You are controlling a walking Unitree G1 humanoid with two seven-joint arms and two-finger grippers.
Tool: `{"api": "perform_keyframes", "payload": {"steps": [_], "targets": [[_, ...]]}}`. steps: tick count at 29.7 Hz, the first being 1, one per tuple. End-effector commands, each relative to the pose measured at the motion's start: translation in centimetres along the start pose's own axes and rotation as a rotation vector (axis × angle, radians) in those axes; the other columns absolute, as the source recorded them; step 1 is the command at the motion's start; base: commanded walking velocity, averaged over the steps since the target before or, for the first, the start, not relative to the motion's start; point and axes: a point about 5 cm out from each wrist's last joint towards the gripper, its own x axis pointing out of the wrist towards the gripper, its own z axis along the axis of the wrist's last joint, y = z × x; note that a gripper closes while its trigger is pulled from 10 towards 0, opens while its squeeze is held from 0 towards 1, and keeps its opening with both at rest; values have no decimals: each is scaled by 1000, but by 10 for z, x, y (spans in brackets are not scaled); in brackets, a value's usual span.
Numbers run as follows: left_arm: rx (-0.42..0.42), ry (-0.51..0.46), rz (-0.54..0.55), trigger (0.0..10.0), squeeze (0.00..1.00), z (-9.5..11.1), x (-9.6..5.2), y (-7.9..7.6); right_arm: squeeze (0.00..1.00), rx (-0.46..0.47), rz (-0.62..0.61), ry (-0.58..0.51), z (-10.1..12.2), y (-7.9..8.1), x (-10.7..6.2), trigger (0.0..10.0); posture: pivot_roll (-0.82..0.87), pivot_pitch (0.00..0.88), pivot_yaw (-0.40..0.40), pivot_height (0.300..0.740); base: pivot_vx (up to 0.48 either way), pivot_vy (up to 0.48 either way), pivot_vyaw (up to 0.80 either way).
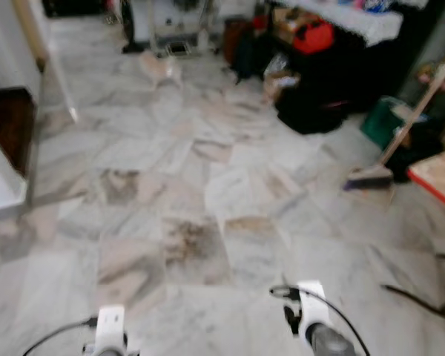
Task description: Setting the table
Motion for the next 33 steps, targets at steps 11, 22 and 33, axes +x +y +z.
{"api": "perform_keyframes", "payload": {"steps": [11,22,33], "targets": [[-16,1,-20,10000,0,-2,-1,-8,0,-10,-9,10,0,-5,0,10000,33,0,-47,732,0,0,-756],[-23,1,-18,10000,0,-4,-2,-7,0,-19,-6,16,-3,-5,-1,10000,30,0,-48,732,0,0,-756],[-19,3,-26,10000,0,-5,-2,-8,0,-16,-16,23,-8,-9,-3,10000,21,0,-38,732,0,0,-756]]}}
